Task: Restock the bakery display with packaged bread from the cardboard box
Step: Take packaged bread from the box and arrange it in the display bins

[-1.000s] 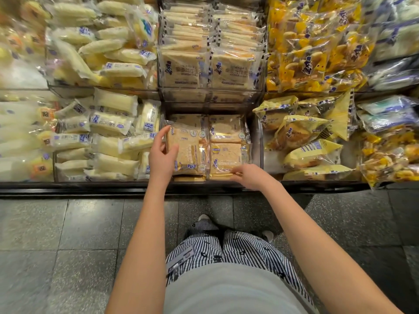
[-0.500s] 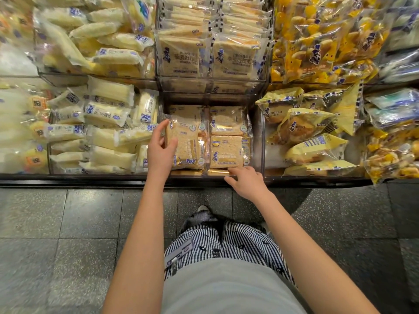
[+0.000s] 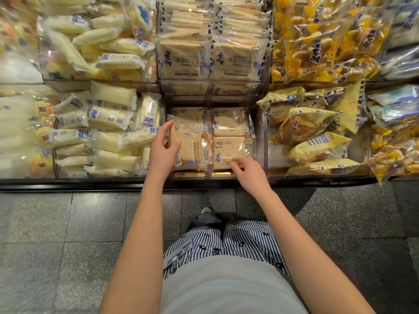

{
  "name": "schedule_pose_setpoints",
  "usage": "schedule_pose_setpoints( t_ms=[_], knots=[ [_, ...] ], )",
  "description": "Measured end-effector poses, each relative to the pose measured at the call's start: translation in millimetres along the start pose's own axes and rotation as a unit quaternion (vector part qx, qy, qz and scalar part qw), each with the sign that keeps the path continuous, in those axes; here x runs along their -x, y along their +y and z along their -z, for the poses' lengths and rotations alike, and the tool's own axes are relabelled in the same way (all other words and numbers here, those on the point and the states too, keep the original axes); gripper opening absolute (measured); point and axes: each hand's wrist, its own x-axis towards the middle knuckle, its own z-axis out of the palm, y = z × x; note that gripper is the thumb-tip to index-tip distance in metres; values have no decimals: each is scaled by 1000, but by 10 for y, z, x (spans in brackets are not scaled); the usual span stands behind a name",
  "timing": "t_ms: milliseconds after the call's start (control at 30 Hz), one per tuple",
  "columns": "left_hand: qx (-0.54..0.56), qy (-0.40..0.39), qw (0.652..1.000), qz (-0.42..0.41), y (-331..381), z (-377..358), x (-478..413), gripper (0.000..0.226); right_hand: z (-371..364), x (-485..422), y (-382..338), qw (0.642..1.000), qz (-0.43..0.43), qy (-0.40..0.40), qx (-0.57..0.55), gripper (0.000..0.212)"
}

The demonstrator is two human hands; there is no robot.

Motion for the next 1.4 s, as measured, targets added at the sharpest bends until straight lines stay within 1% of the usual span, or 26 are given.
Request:
schedule_pose_setpoints(
  t_ms=[67,200,300,367,467,533,600,633,667,700,733,767,833,867,900,967,1033,1100,1233,1400],
  knots=[
    [-5,0,1000,-4,9,38,-3,53,22,-29,-21,999,-12,-11,-29,40],
    [-66,-17,998,-10,48,65,-99,50,153,-56,-69,996,0,44,-75,37],
    [-105,-85,991,-19,198,-8,-277,49,336,-96,-105,992,25,82,-89,34],
    [-149,-127,980,-23,318,-73,-441,51,453,-159,-103,991,43,109,-70,32],
    [-273,-184,943,-45,470,-233,-731,58,646,-282,-83,988,65,132,-46,29],
    [-328,-199,923,-42,505,-319,-916,65,751,-358,-81,988,67,134,-42,28],
    [-370,-200,906,-43,500,-387,-1068,65,822,-437,-78,988,68,135,-40,28],
    [-410,-196,889,-56,496,-421,-1122,61,854,-466,-92,988,75,132,-41,29],
    [-467,-186,861,-75,470,-454,-1155,55,867,-491,-107,988,77,121,-49,30],
    [-529,-164,827,-98,435,-495,-1155,48,882,-505,-138,989,76,104,-68,31],
    [-570,-131,803,-113,375,-547,-1123,44,893,-512,-176,990,71,77,-94,33],
    [-586,-96,797,-113,313,-613,-1044,43,895,-514,-209,990,71,51,-114,35],
    [-571,-56,814,-88,192,-774,-826,44,892,-554,-267,989,84,22,-119,36],
    [-561,-61,823,-64,148,-860,-723,47,897,-592,-285,990,89,12,-111,36],
    [-560,-79,824,-38,122,-939,-640,52,901,-640,-297,991,92,4,-98,35],
    [-580,-121,806,-3,68,-1033,-577,58,897,-736,-305,992,102,-6,-74,35],
    [-590,-148,794,5,80,-1030,-652,60,892,-811,-313,992,111,1,-63,34],
    [-591,-170,789,0,126,-961,-763,59,893,-869,-324,992,109,12,-60,34],
    [-600,-204,773,-34,171,-689,-834,53,899,-833,-340,994,99,-4,-56,37],
    [-618,-208,753,-90,93,-551,-874,55,902,-651,-222,995,79,21,-55,37]
  ],
)
